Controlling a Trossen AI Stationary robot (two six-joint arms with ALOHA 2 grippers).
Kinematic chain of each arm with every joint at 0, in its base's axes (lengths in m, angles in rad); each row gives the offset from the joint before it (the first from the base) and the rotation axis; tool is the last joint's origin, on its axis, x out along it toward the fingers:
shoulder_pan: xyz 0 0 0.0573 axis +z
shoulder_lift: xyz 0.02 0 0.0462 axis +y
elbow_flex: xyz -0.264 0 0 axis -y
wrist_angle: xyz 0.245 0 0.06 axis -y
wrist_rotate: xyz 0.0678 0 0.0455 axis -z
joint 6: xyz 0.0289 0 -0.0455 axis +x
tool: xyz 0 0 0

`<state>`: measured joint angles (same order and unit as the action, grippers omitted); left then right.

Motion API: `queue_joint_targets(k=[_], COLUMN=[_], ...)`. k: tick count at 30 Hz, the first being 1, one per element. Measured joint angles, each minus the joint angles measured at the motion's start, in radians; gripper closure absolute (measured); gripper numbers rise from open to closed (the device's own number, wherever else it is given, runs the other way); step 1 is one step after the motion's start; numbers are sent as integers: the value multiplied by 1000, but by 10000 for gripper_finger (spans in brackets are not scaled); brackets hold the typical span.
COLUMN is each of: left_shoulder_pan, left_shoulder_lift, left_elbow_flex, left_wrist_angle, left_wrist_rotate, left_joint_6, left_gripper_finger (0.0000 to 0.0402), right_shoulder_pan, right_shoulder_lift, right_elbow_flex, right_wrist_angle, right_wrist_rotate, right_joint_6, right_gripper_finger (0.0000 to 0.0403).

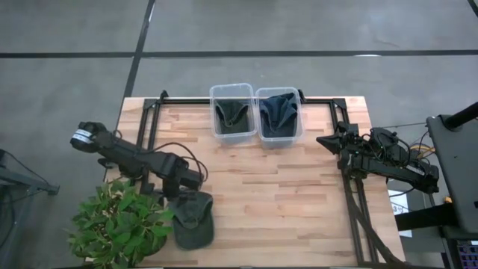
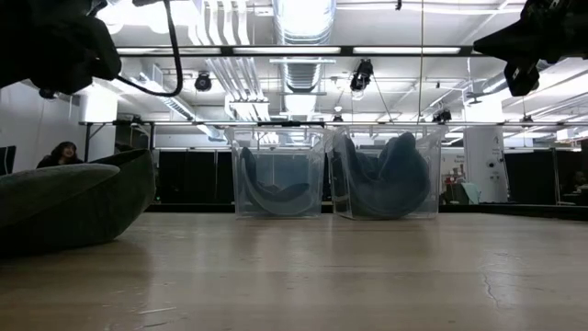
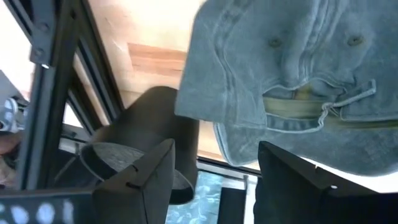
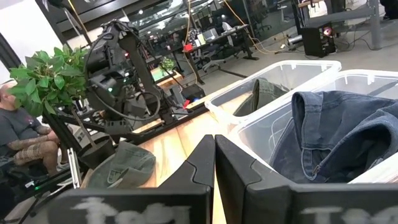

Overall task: Pick & Place hat
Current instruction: Put the black cap into the left transparent bin

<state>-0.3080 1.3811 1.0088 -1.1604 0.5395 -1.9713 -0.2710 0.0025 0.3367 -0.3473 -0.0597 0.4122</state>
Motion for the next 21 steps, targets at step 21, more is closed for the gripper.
queue_joint_targets(k=[21], left_shoulder_pan=[-117], left_shoulder_lift=[2], left_elbow_flex=[-145], left_wrist_angle=[334], left_wrist_rotate=[26], left_joint_6=[-301], left_gripper_finger=[179], right_shoulder_pan=[0], right_shoulder_lift=[0], right_elbow_flex=[0], right_wrist_angle=[0], right_wrist_rotate=[-16], right_joint_6=[0], right_gripper_finger=[394])
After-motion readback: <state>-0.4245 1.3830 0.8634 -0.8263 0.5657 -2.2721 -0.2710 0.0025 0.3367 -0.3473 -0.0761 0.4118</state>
